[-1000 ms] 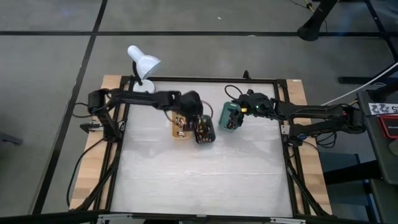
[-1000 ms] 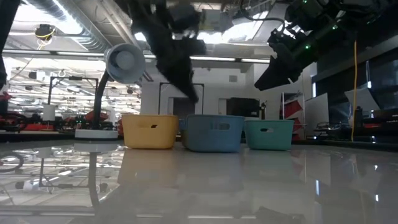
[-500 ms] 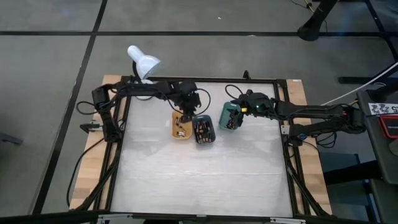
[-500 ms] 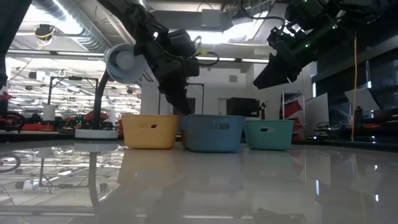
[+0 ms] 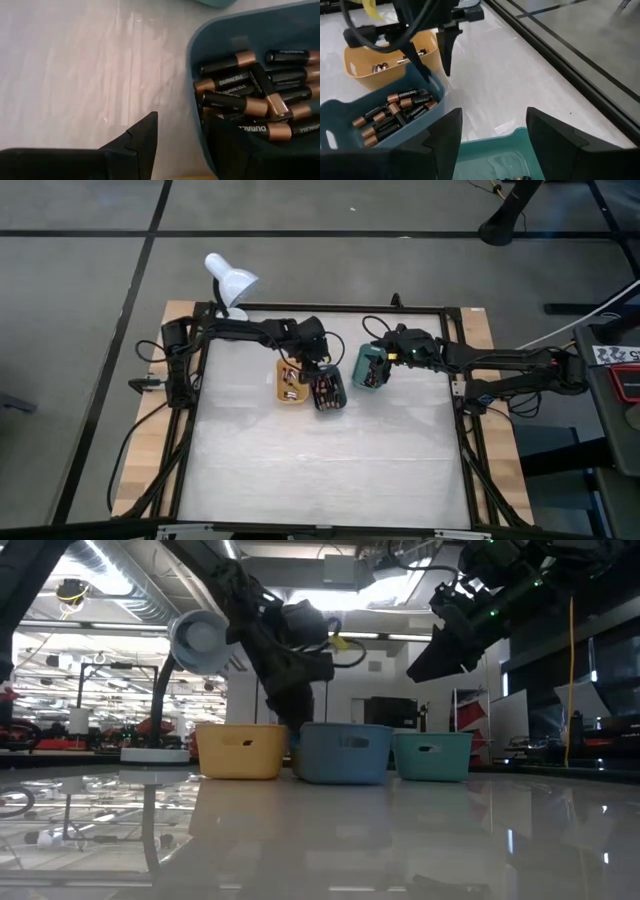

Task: Sort batteries
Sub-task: Adjust the blue bin

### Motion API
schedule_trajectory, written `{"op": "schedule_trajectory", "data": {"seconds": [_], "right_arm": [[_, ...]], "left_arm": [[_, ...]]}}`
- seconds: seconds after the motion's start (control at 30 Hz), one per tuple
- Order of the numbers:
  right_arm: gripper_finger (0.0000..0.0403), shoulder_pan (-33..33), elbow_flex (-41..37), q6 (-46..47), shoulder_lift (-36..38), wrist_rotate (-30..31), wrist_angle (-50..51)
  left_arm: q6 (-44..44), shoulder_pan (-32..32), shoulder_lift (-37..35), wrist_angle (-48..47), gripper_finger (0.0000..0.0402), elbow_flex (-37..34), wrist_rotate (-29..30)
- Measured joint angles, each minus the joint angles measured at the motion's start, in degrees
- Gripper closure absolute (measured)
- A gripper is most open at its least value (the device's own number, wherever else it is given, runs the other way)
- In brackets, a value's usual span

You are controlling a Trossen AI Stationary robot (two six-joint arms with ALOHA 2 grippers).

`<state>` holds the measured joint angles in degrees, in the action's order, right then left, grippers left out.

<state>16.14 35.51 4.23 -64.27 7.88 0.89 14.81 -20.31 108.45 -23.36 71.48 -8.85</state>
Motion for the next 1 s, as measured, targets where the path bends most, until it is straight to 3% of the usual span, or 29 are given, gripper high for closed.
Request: {"op": "schedule_trajectory", "data": {"seconds": [0.33, 0.67, 1.0], "right_arm": [[0.0182, 0.0, -0.02, 0.0, 0.0, 0.0, -0.55], [0.0182, 0.0, 0.0, 0.17, 0.0, 0.0, -0.3], [0.0182, 0.0, -0.02, 0.0, 0.0, 0.0, 0.17]], "left_arm": [[3.73, 0.46, 7.64, -5.66, 0.026, 8.56, 0.23], [9.82, 0.01, 13.31, -10.89, 0.0391, 17.04, 2.86], [14.65, -4.77, 13.32, -10.22, 0.0397, 21.56, 3.52]]}}
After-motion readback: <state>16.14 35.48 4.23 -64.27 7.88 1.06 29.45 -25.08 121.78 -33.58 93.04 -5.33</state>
